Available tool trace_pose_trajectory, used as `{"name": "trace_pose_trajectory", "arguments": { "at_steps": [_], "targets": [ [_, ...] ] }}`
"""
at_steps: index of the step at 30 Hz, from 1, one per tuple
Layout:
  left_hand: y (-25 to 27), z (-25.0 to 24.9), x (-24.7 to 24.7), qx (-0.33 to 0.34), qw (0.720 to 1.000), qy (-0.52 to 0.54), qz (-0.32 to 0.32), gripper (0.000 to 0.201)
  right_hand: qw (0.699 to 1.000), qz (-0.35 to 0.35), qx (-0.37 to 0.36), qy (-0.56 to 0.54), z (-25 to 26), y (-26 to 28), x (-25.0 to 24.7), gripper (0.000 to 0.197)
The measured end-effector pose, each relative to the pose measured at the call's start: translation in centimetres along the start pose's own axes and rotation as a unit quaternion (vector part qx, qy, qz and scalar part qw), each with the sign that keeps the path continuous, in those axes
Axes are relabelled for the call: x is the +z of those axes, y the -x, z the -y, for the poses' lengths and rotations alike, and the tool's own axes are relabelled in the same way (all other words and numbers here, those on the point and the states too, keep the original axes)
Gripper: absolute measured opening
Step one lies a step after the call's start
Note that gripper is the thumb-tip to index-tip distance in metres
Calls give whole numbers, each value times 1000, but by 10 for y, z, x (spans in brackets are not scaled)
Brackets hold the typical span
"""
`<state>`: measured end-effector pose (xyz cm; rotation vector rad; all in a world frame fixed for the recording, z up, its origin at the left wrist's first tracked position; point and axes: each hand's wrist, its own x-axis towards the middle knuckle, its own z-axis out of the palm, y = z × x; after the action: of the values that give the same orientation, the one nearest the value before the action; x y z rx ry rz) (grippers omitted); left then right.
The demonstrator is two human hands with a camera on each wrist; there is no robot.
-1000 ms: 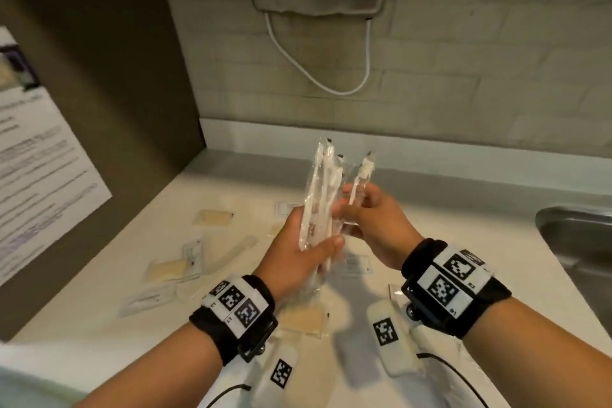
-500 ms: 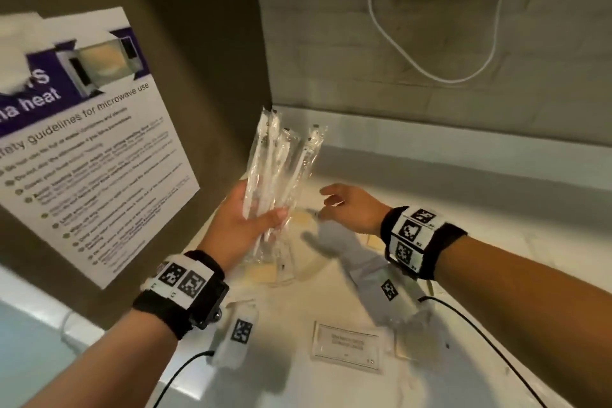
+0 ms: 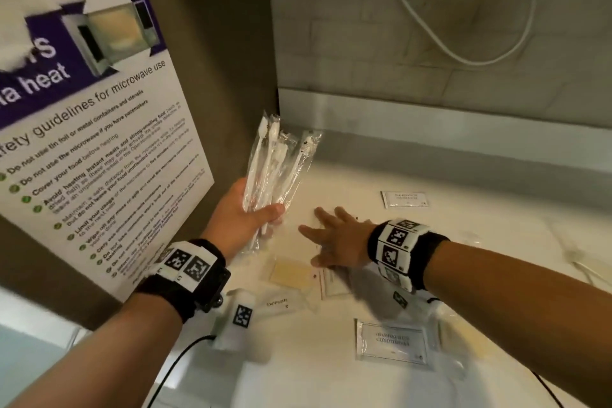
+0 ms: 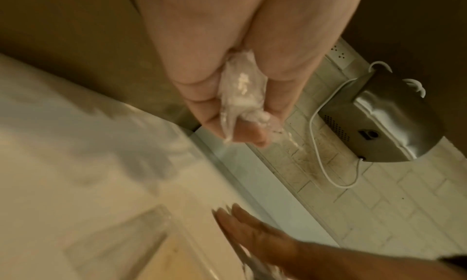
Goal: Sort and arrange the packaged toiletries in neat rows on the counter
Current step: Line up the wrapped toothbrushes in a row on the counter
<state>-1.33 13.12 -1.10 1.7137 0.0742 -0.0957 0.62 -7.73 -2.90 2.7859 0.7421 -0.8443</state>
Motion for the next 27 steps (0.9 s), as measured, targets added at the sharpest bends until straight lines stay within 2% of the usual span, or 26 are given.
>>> {"name": "trace_pose_trajectory", "arguments": {
  "at_steps": [1,4,7,11,14,16,18,20,22,25,27],
  "targets": [
    [1,1,2,-1,1000,7,4,48,1000,22,19,-4,-6,12,5,63],
    [2,0,12,7,1000,11,20,43,1000,29,11,-5,-17,42,22,73],
    [1,0,21,11,999,12,38,42,998,49,-1,29,-25,65,35,69],
    [-1,1,32,11,998,9,59,45,997,69,-11,18,-29,90,41,69],
    [-4,0,39,10,998,-1,66,49,996,75,-4,-53,-30,103,24,73],
    [-7,0,41,-4,998,5,66,53,993,36,-1,-115,-31,98,6,75],
    [-8,0,42,-17,997,15,69,53,983,-62,21,-169,-31,81,-14,75],
    [-11,-3,43,-18,997,14,75,50,944,-171,62,-275,-30,55,-32,74],
    [-15,-8,44,-7,996,11,83,46,879,-226,82,-412,-28,29,-48,73],
    [-25,-13,46,-4,996,5,85,53,787,-235,69,-566,-28,-1,-62,42],
    [-33,-13,45,-13,996,-6,85,52,743,-226,76,-625,-31,-16,-64,27]
  ]
}}
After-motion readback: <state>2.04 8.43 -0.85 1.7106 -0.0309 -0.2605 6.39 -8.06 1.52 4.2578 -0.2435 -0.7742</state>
